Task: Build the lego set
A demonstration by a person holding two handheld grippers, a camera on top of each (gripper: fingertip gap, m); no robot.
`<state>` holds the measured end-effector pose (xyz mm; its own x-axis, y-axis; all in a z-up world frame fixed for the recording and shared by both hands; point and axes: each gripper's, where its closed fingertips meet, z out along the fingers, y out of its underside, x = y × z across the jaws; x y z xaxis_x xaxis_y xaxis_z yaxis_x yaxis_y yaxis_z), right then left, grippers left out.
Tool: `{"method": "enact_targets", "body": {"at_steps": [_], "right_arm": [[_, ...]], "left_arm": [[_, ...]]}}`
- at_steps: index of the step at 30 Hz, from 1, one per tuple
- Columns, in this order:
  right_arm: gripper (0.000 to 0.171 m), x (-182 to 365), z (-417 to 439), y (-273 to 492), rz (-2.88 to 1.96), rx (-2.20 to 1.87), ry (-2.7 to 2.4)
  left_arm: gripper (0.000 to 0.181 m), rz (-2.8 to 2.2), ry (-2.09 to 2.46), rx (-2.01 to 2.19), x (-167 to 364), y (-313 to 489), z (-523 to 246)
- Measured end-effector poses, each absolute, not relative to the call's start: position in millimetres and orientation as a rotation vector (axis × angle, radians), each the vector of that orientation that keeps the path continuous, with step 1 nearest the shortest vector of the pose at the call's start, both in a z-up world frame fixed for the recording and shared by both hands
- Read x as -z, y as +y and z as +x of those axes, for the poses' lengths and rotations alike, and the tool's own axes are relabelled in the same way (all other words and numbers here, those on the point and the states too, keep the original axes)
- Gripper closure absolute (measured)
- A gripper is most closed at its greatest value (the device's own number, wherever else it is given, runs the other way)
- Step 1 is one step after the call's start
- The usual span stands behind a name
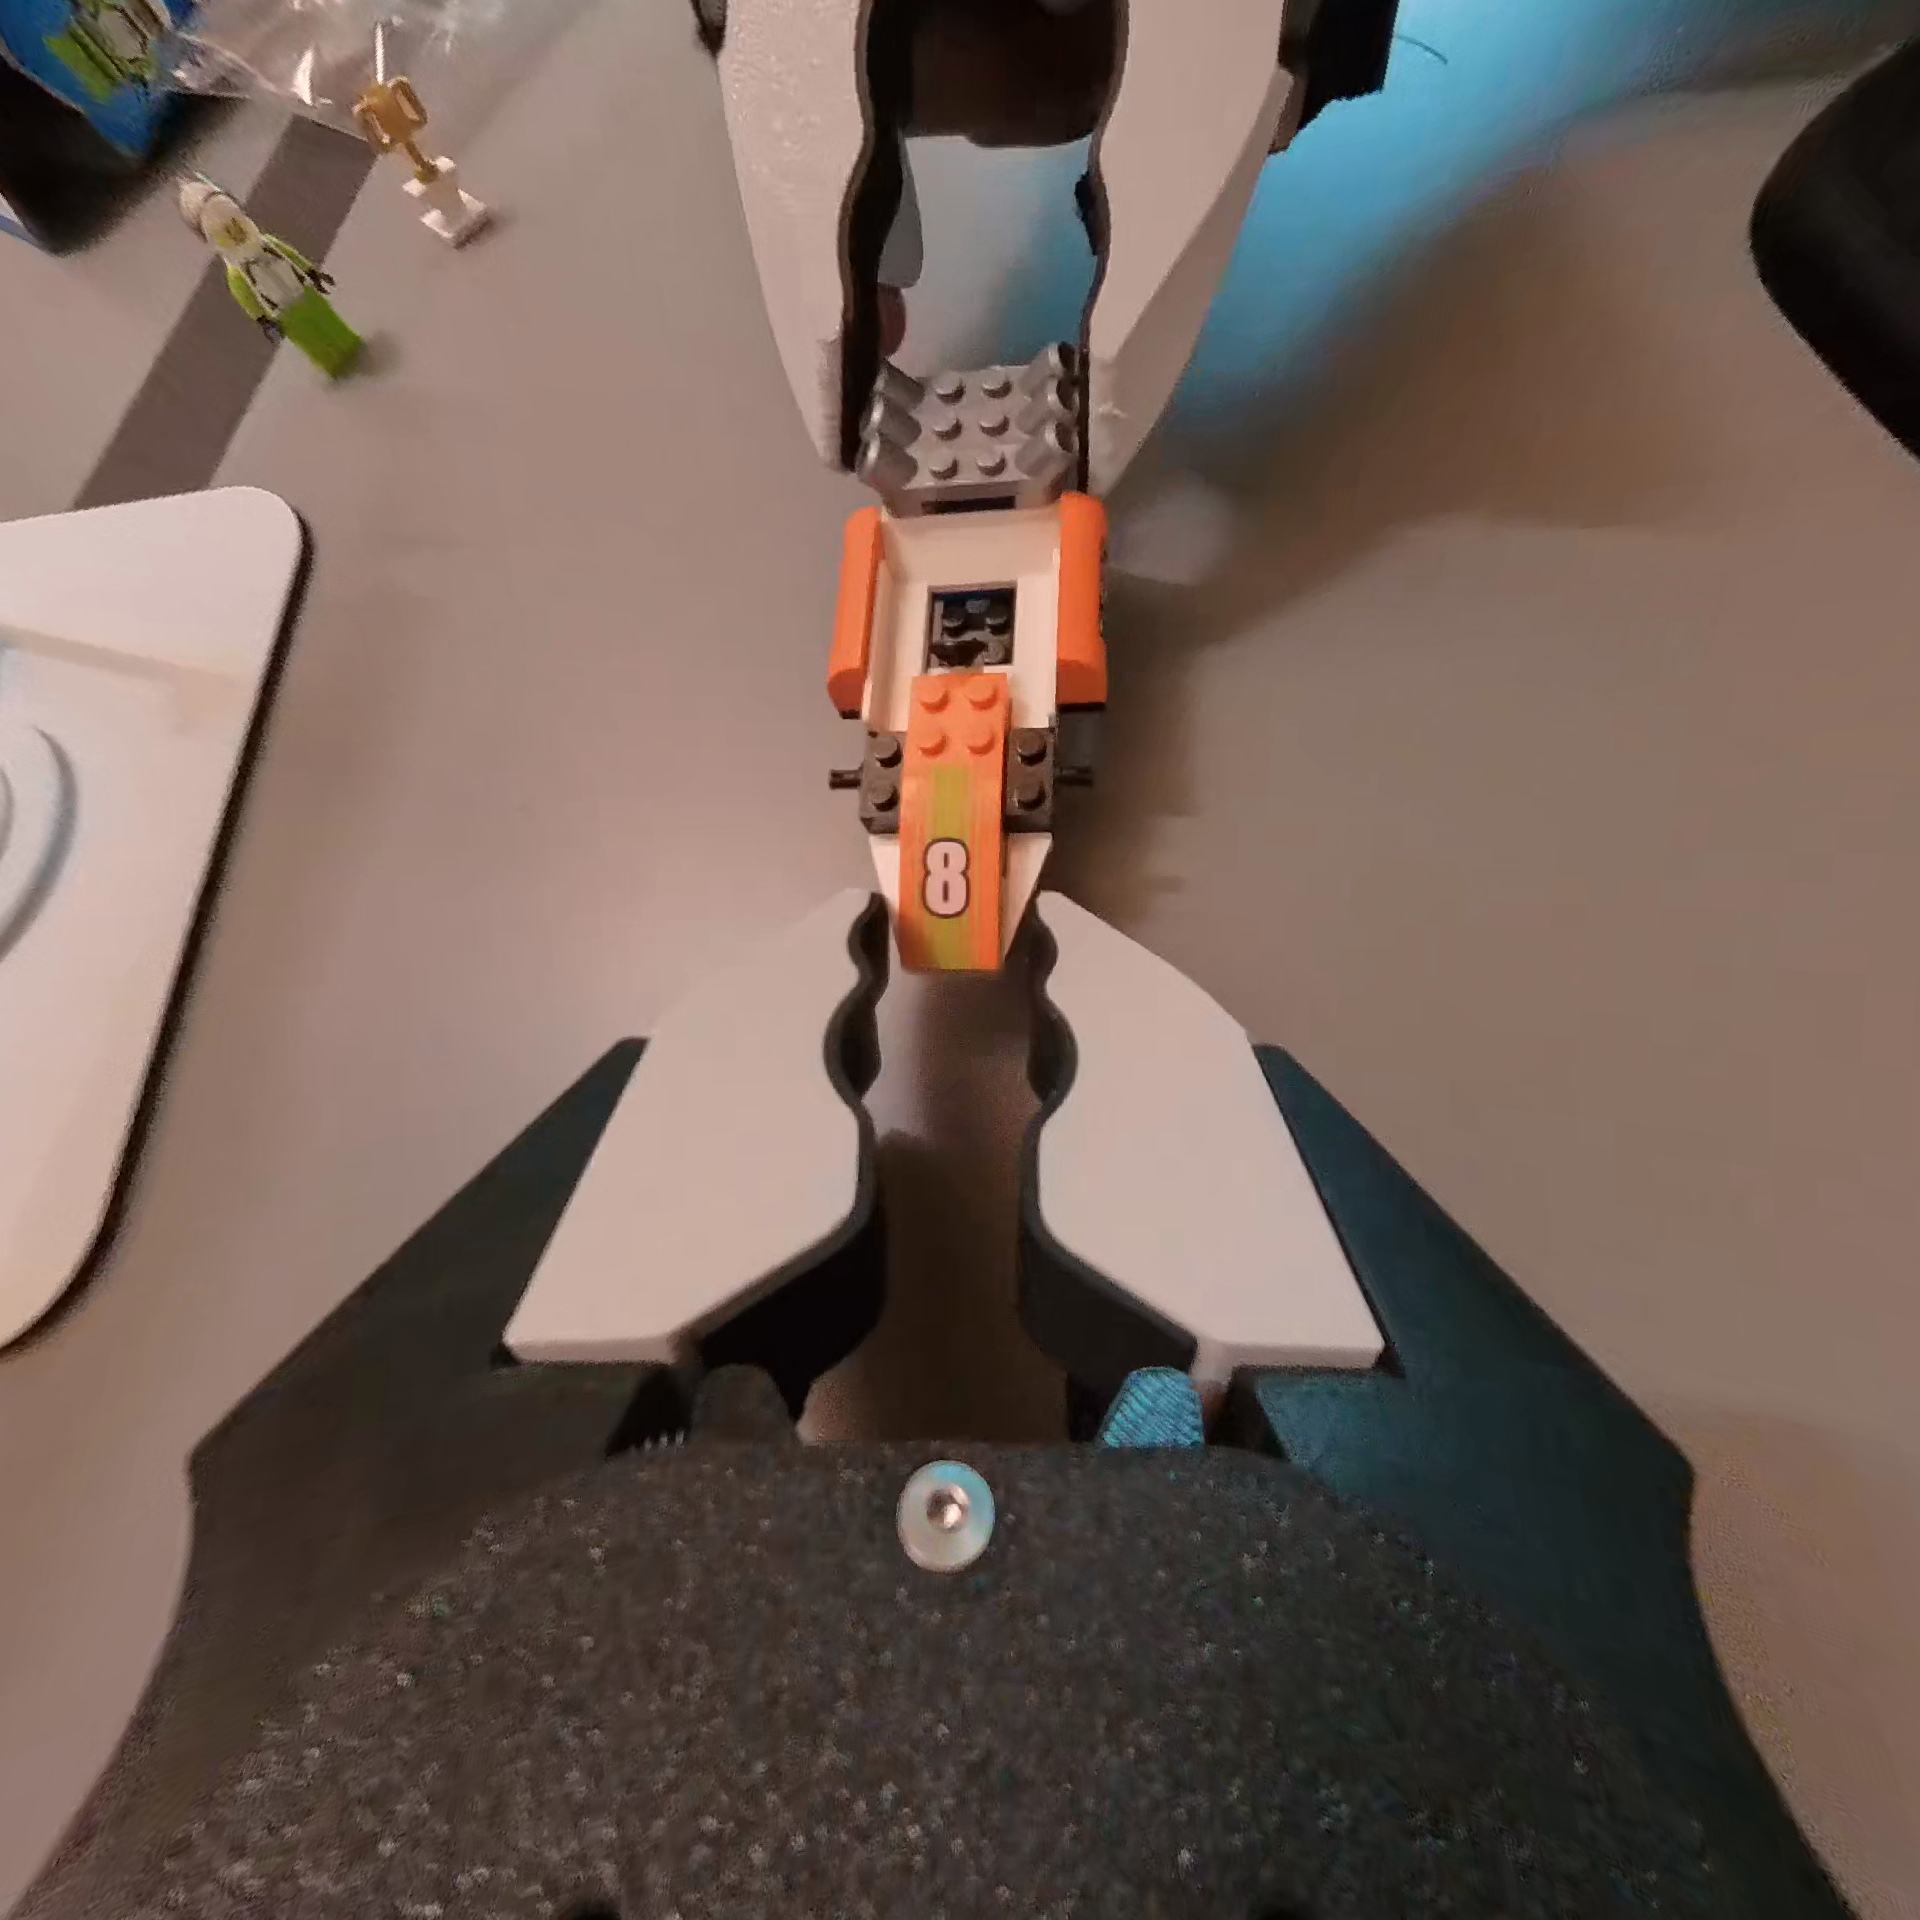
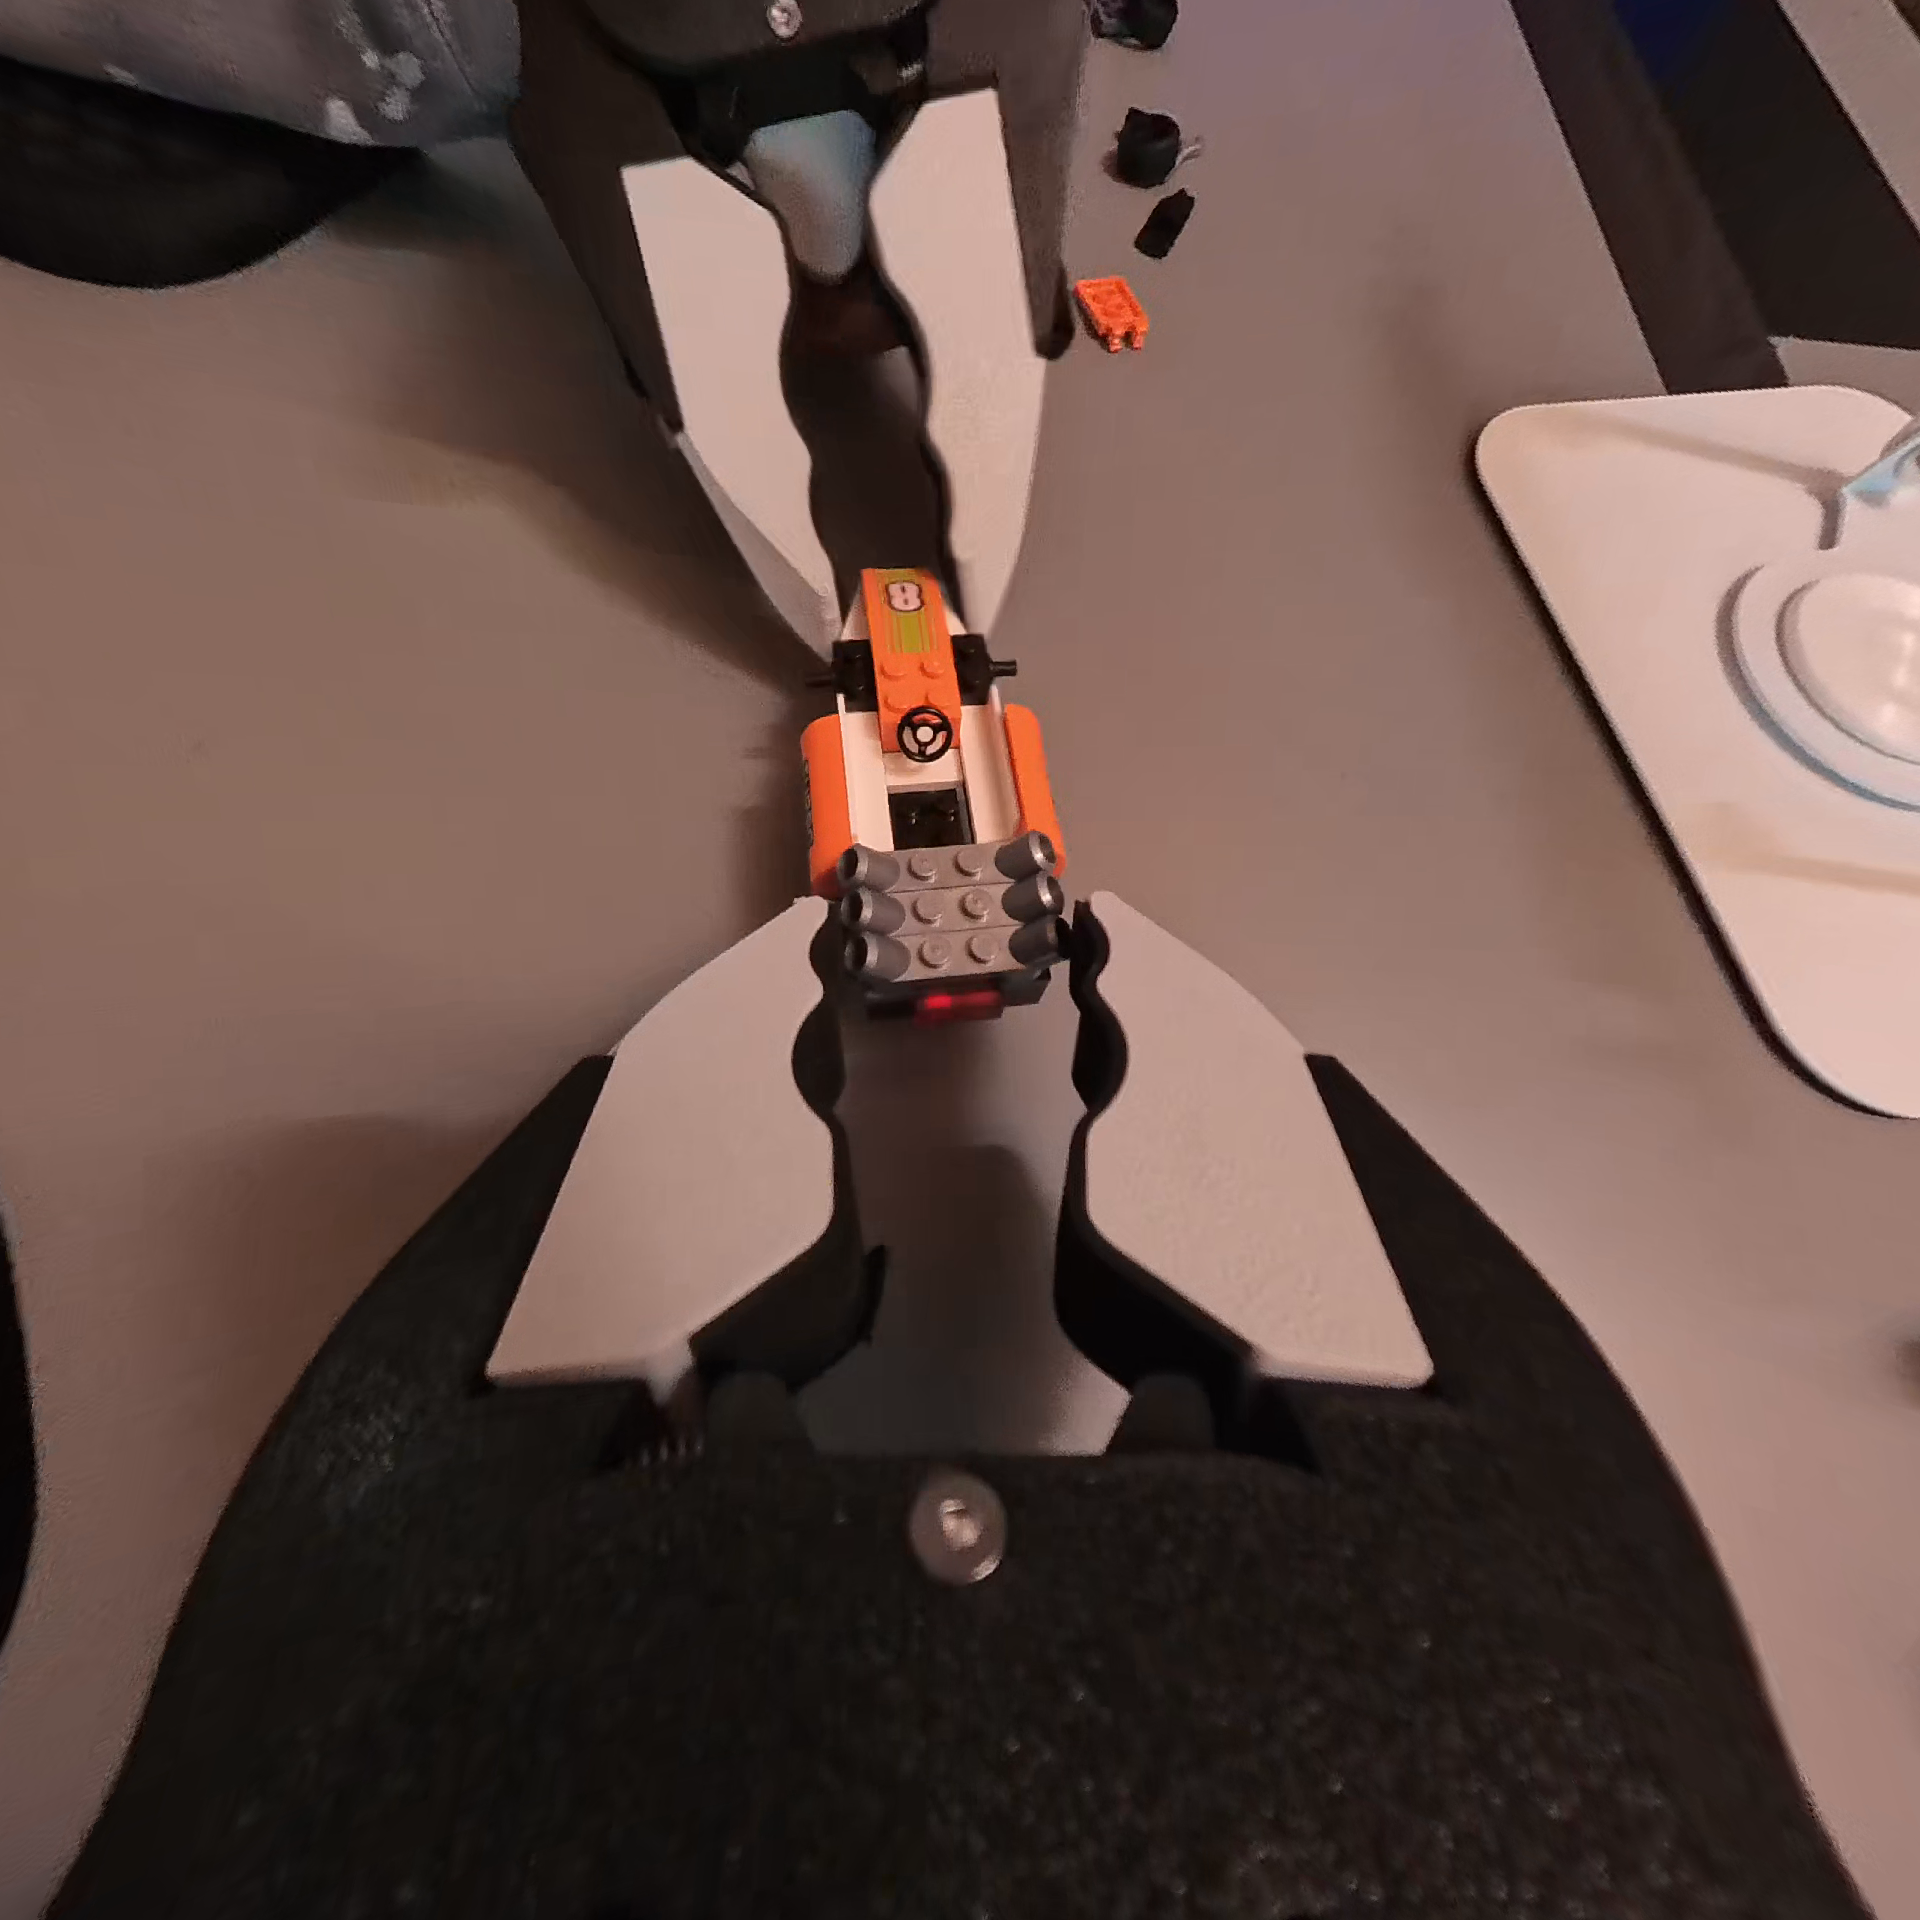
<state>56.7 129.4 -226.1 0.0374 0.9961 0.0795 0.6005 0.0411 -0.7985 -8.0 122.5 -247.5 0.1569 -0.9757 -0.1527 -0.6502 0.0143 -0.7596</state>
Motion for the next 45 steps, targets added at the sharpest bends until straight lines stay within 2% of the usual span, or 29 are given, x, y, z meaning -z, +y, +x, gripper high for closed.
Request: {"method": "enact_targets", "body": {"at_steps": [13, 17, 19, 25, 28, 31, 33, 39, 42, 45], "right_arm": [[0.13, 238, 58, 166, -1.708, -0.596, -1.62], [0.132, 250, 59, 184, -1.758, -0.506, -1.699], [0.139, 251, 58, 192, -1.764, -0.469, -1.721], [0.139, 256, 53, 198, -1.793, -0.421, -1.752], [0.139, 257, 57, 198, -1.811, -0.388, -1.74], [0.138, 248, 62, 198, -1.835, -0.389, -1.673], [0.138, 232, 66, 199, -1.832, -0.392, -1.559], [0.153, 152, 73, 193, -1.789, -0.317, -0.947], [0.161, 146, 73, 174, -1.835, -0.25, -0.776], [0.171, 157, 61, 152, -1.89, -0.265, -0.68]], "left_arm": [[0.158, -1.802, 1.517, 0.492, 253, 154, -14], [0.158, -1.88, 1.415, 0.372, 260, 156, -14], [0.159, -1.887, 1.375, 0.324, 259, 156, -14], [0.158, -1.894, 1.361, 0.305, 259, 154, -16], [0.148, -1.93, 1.379, 0.345, 259, 148, -18], [0.146, -1.922, 1.381, 0.318, 257, 148, -25], [0.149, -1.893, 1.344, 0.318, 249, 150, -28], [0.172, -1.74, 1.105, 0.37, 193, 150, -30], [0.181, -1.672, 1.034, 0.329, 172, 144, -30], [0.181, -1.675, 0.961, 0.325, 166, 136, -29]]}}
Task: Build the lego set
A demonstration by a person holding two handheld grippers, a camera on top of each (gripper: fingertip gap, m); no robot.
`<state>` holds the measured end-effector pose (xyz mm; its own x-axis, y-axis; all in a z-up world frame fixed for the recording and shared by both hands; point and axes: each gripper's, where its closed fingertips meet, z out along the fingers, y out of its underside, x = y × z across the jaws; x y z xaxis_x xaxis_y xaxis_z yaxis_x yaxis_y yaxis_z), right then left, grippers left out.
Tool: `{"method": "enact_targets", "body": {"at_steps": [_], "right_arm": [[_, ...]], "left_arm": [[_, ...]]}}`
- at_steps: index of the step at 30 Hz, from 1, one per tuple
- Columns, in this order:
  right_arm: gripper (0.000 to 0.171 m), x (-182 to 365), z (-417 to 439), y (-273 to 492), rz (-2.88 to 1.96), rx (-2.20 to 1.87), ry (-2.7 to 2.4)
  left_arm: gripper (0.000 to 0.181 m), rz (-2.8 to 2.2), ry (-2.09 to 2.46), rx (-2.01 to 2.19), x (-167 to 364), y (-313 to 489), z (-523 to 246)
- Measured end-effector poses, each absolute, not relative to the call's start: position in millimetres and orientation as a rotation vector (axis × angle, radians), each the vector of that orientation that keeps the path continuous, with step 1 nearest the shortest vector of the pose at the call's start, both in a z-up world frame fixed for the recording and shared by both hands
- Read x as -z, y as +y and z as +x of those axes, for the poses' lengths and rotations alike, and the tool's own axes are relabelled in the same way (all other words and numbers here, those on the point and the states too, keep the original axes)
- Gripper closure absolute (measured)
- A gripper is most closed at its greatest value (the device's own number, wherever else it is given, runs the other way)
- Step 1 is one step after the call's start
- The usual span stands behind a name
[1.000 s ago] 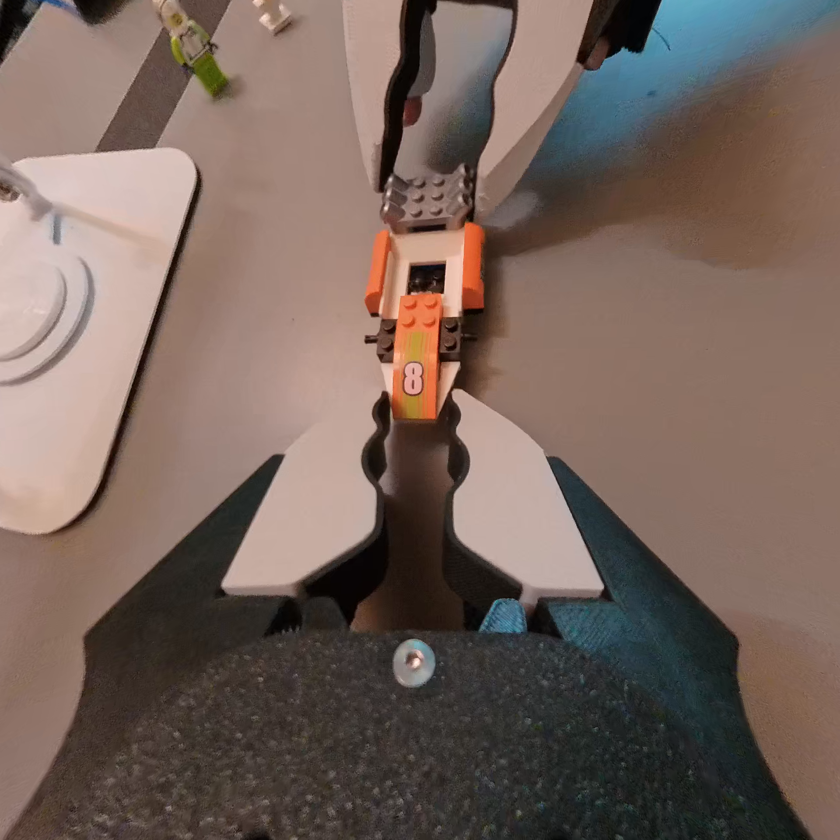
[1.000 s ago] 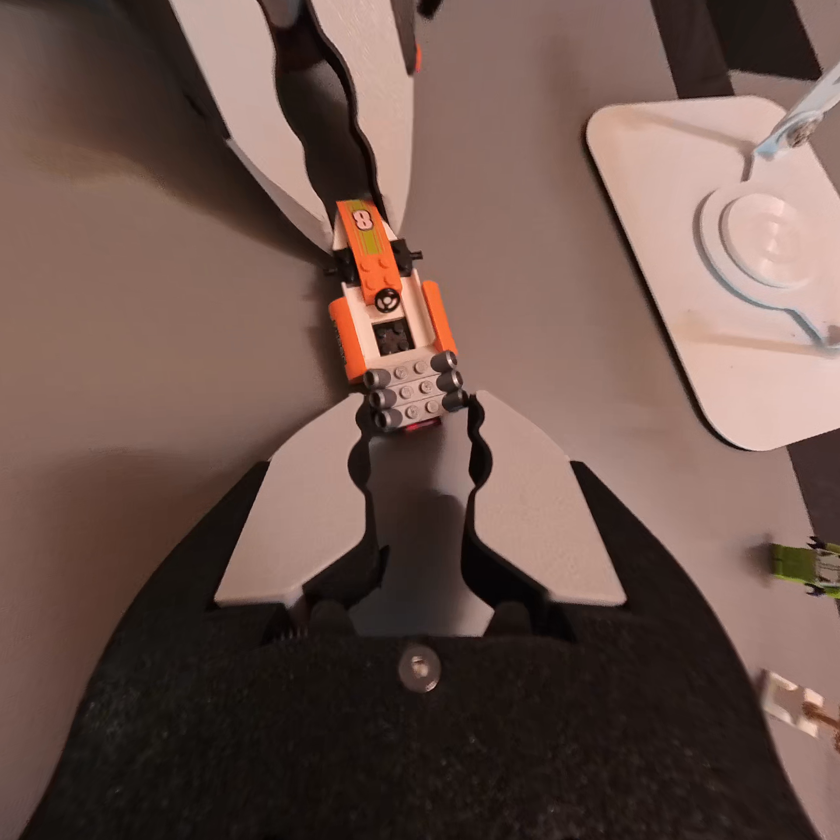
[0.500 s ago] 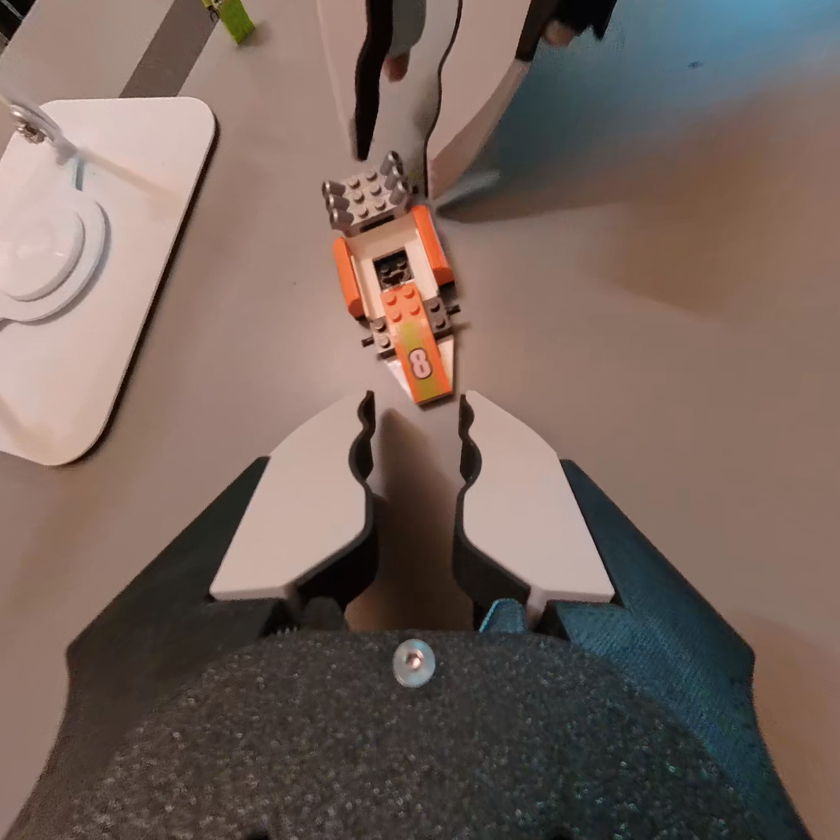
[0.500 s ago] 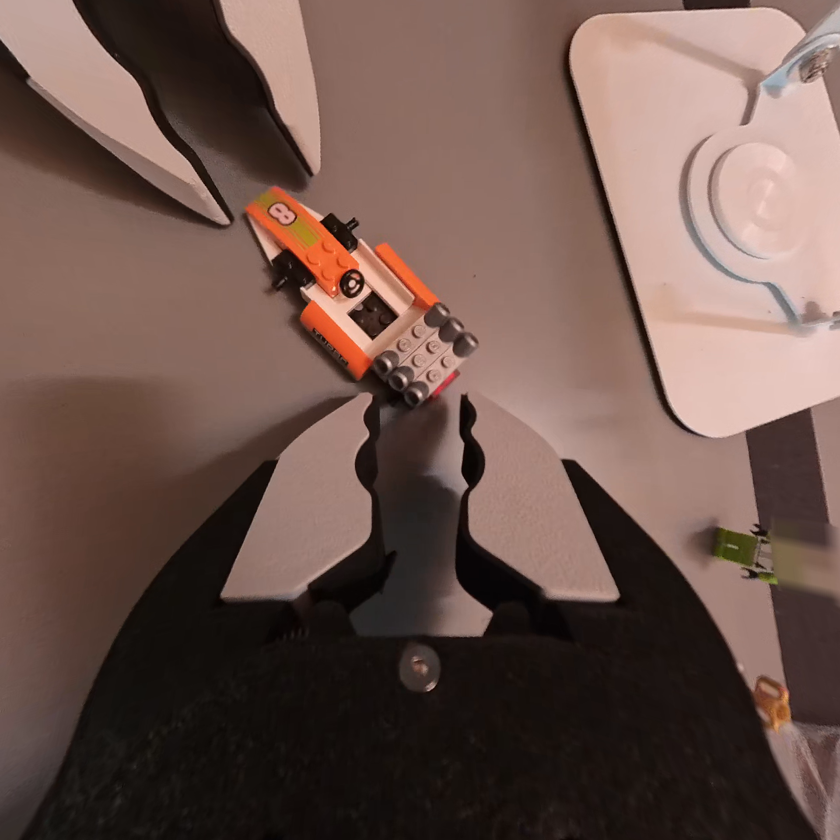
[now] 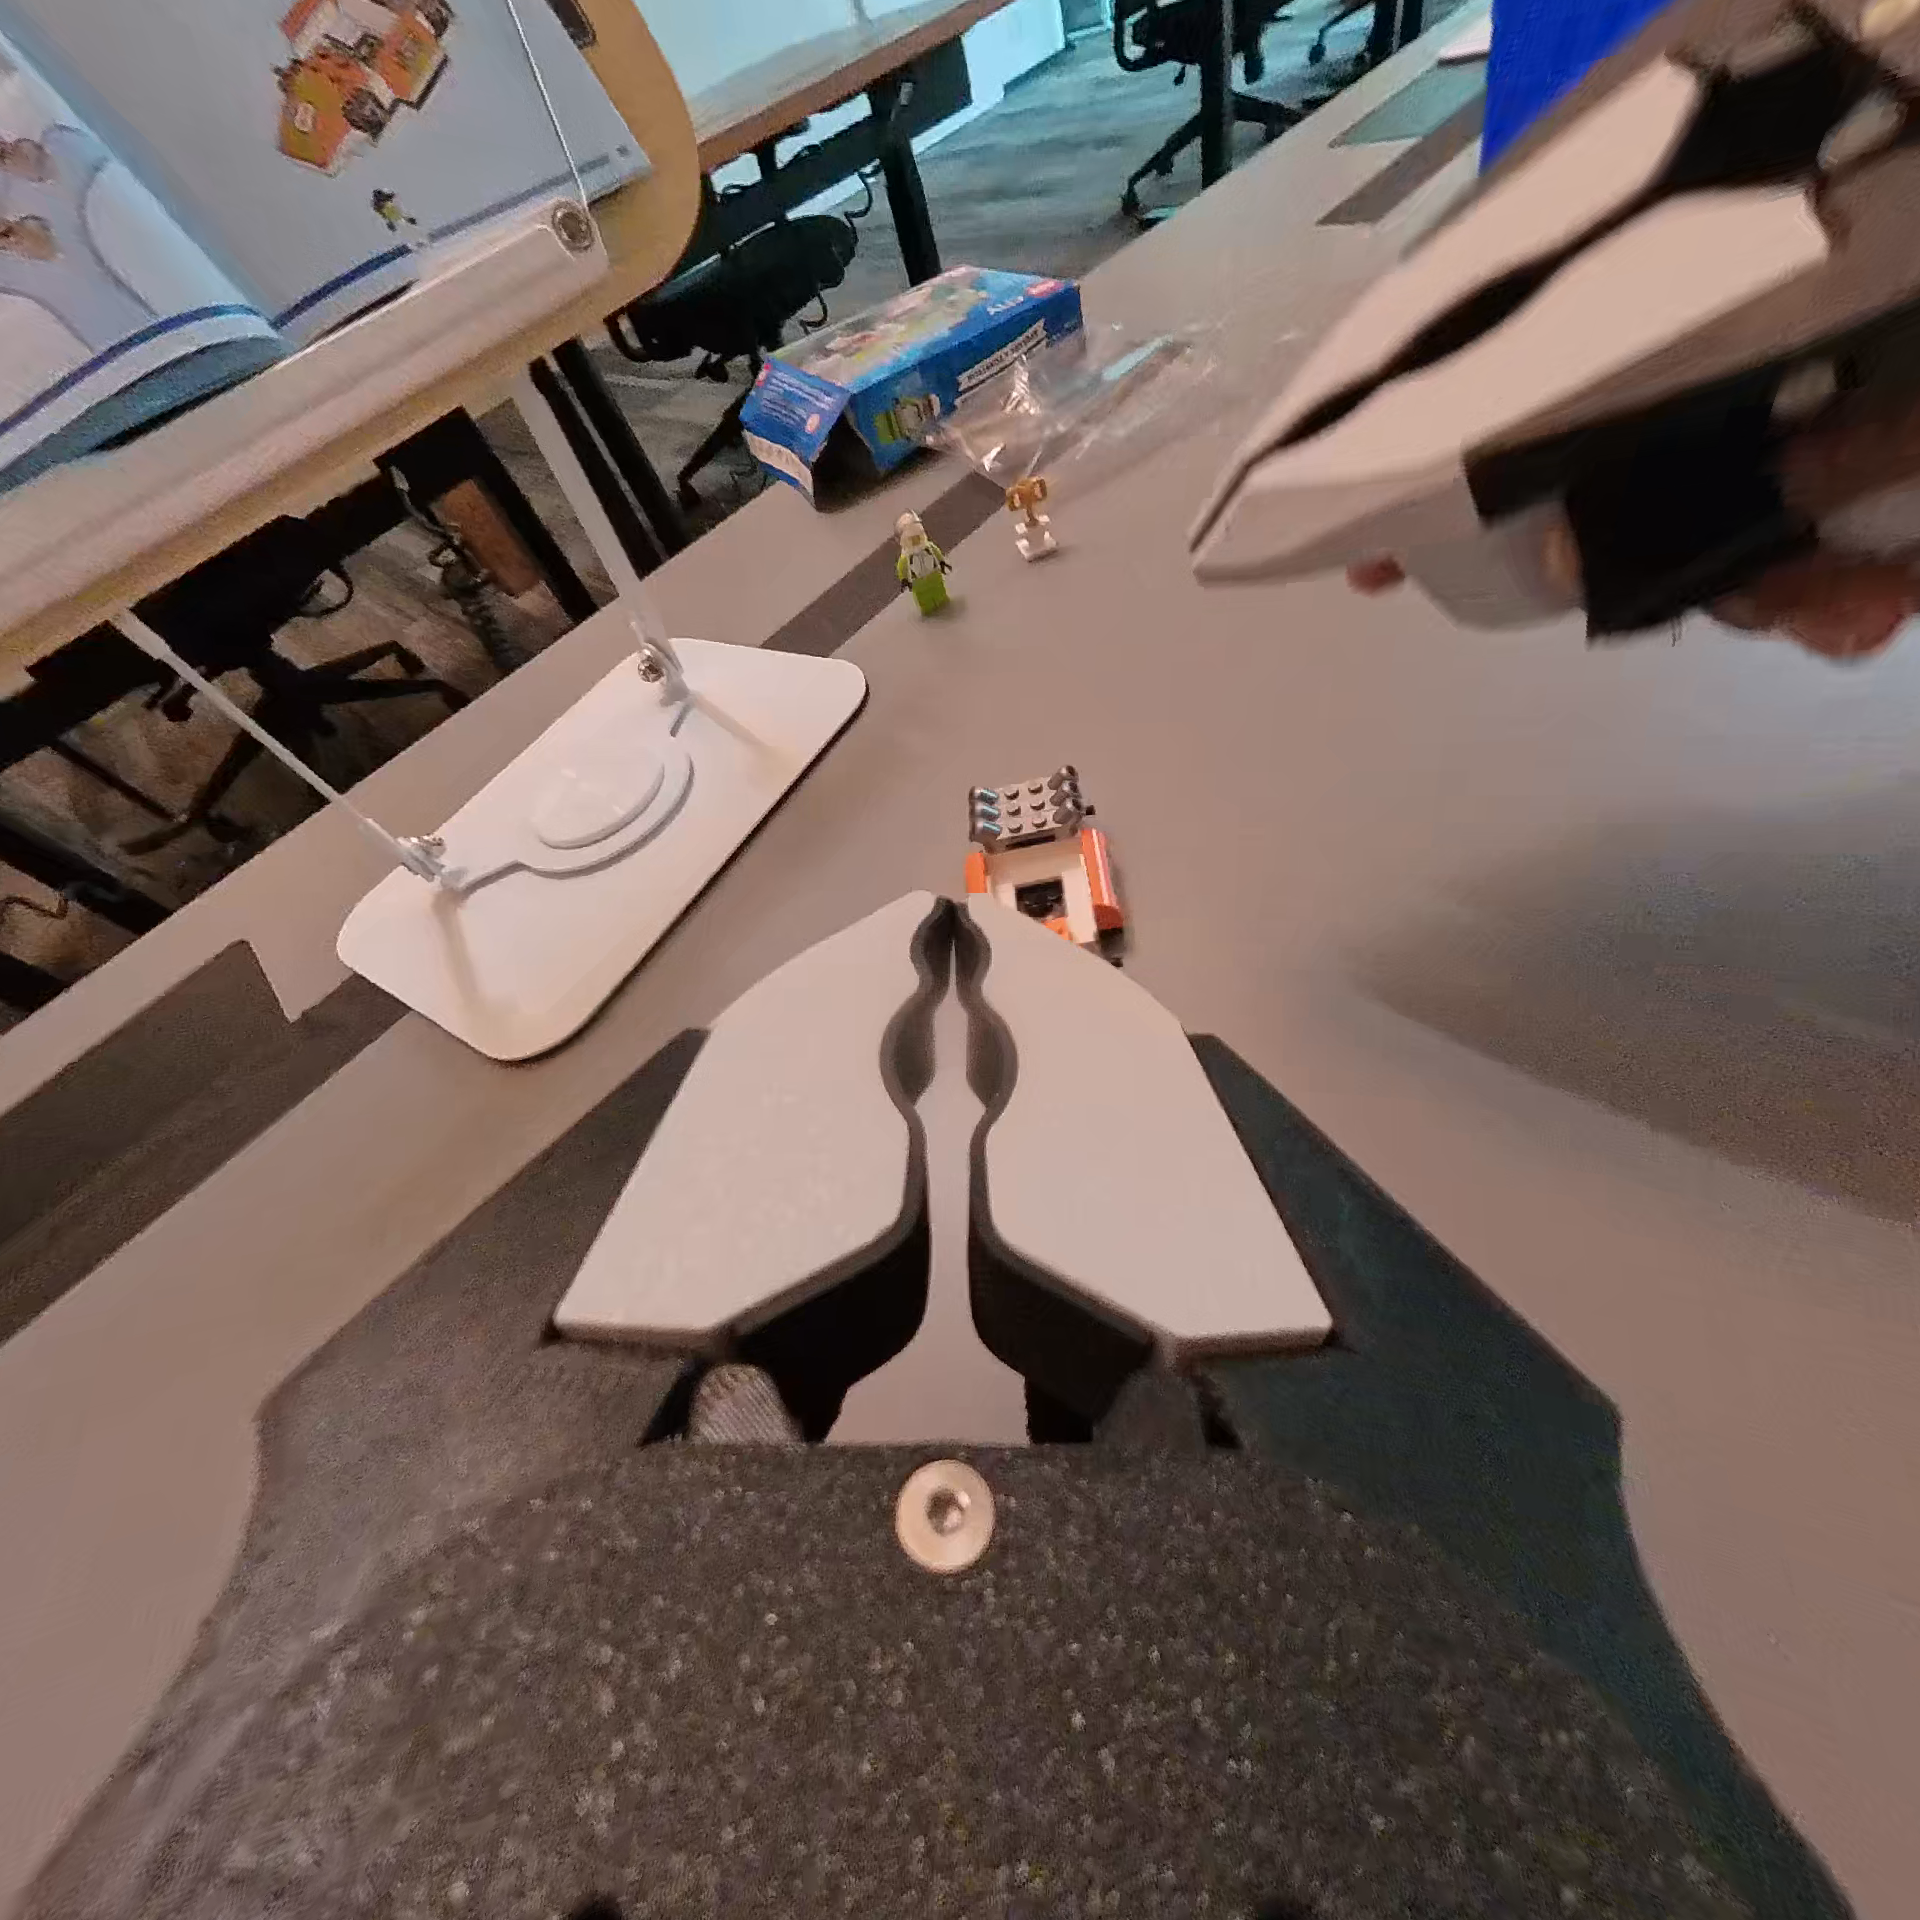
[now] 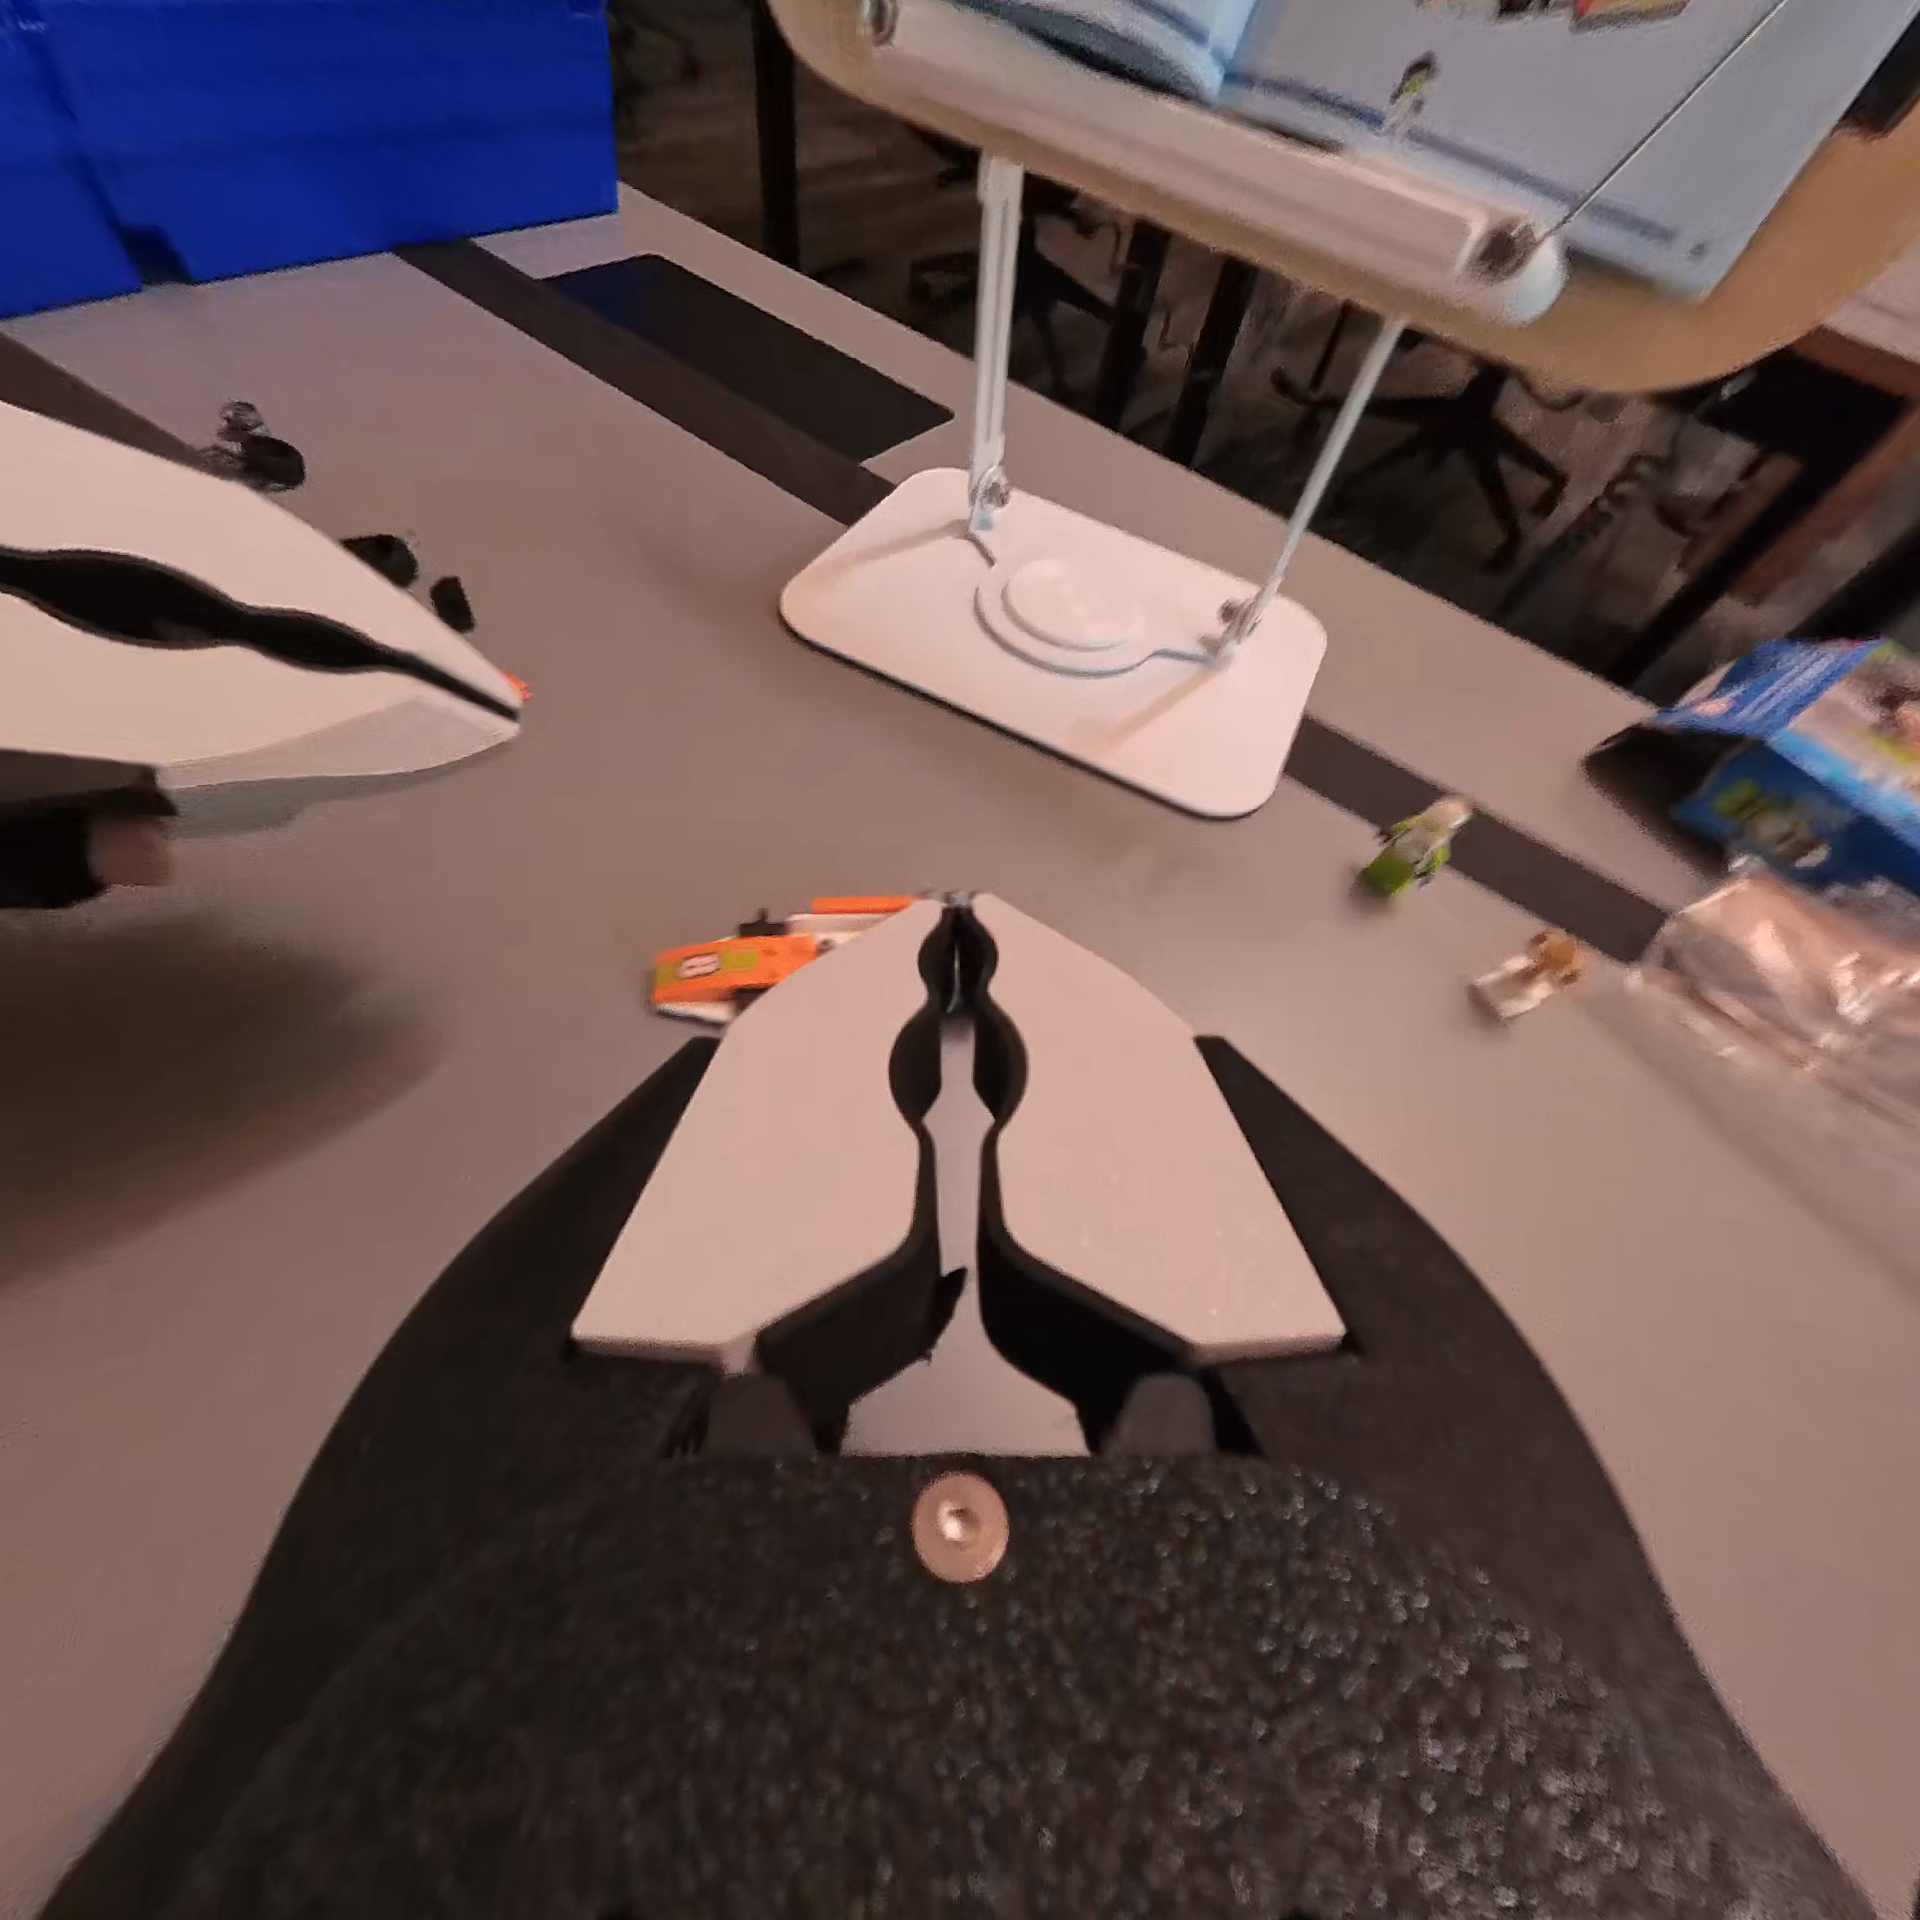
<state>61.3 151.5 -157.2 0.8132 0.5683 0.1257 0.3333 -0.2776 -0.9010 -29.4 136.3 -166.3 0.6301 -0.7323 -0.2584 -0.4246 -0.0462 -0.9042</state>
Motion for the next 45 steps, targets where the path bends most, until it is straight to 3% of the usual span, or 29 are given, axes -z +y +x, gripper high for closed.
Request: {"method": "enact_targets", "body": {"at_steps": [16, 45], "right_arm": [[0.171, 234, 56, 108, -2.115, -0.229, -0.496], [0.171, 235, 49, 110, -2.05, -0.159, -0.492]], "left_arm": [[0.181, -1.972, 0.659, 0.326, 220, 111, -43], [0.181, -1.979, 0.675, 0.314, 230, 126, -51]]}}
